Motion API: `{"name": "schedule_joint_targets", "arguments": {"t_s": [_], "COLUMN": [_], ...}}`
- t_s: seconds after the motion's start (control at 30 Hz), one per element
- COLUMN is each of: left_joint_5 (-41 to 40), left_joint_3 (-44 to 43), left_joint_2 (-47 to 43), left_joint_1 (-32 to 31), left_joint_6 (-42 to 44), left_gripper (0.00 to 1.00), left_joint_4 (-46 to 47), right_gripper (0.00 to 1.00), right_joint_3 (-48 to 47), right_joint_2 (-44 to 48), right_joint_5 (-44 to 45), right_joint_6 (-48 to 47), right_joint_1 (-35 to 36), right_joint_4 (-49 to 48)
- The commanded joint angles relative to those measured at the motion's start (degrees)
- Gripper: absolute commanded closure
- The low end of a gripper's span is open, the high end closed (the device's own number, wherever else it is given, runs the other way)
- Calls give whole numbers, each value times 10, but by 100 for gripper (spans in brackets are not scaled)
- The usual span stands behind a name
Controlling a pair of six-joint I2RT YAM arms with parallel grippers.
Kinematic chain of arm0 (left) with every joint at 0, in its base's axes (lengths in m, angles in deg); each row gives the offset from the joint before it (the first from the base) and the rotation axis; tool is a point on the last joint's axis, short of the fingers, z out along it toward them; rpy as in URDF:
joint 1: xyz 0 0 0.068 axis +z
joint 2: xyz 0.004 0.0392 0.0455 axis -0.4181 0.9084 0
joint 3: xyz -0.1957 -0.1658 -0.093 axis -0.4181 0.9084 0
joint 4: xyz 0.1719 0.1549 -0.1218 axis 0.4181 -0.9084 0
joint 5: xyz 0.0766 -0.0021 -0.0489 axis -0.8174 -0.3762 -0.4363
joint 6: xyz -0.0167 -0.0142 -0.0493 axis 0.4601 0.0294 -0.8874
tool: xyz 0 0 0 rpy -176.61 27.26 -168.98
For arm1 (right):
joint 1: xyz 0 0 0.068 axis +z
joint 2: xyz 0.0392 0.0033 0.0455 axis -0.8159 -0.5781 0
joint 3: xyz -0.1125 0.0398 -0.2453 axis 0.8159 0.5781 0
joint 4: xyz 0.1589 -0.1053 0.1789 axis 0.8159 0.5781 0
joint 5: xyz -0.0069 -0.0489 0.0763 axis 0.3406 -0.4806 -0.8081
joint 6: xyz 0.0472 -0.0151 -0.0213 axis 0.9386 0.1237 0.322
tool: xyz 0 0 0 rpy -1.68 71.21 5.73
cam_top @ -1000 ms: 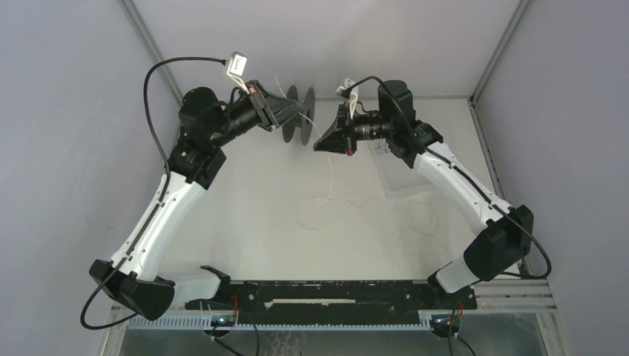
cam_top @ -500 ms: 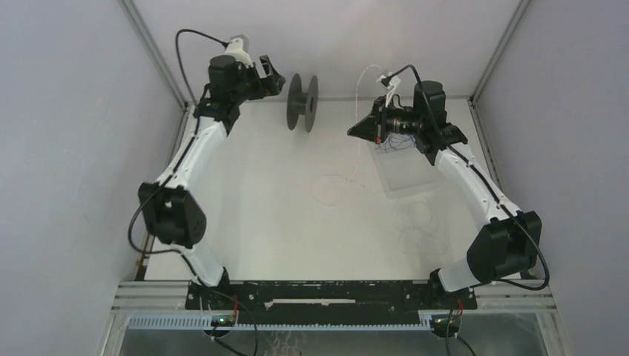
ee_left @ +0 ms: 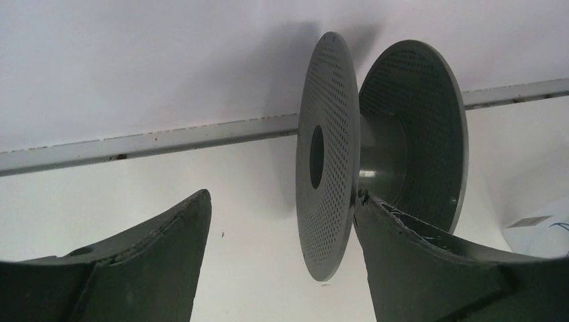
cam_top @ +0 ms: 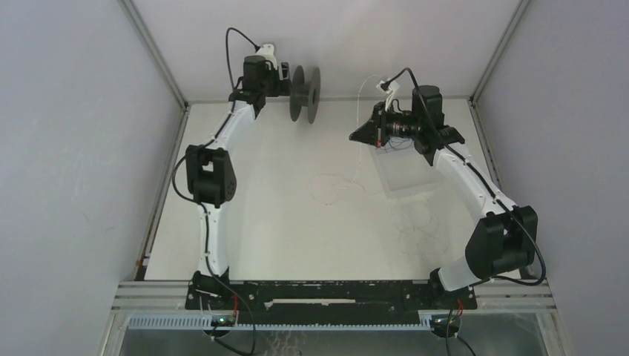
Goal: Wrap the cables
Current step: Pick up the cable reel from the center of the board.
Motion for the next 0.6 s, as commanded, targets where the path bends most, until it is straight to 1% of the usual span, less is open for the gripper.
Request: {"name": "schedule_joint_targets", "arguments": {"t_s": [0.0, 0.2, 0.4, 0.47, 0.57], "left_joint_5": [7, -18, -29, -30, -32], "left_joint_3": [-59, -62, -70, -70, -70], "left_joint_2": [5, 21, 43, 48, 55], "left_joint_1": [-12, -28, -35, -35, -35], "left_joint_6": [20, 39, 51, 51, 49], "left_gripper": [18, 26, 40, 42, 52], "left_joint_4": [53, 66, 76, 79, 81], "right_gripper": [100, 100, 100, 100, 100], "right_joint_3": [1, 1, 1, 1, 1], "right_joint_2": [-6, -21, -33, -35, -37], "right_joint_5": [6, 4, -1, -3, -3], "right_joint_6": [-5, -5, -1, 0, 1], "right_joint_1": [-6, -11, -12, -12, -11], "right_joint_4": [-6, -7, -12, -13, -15]}}
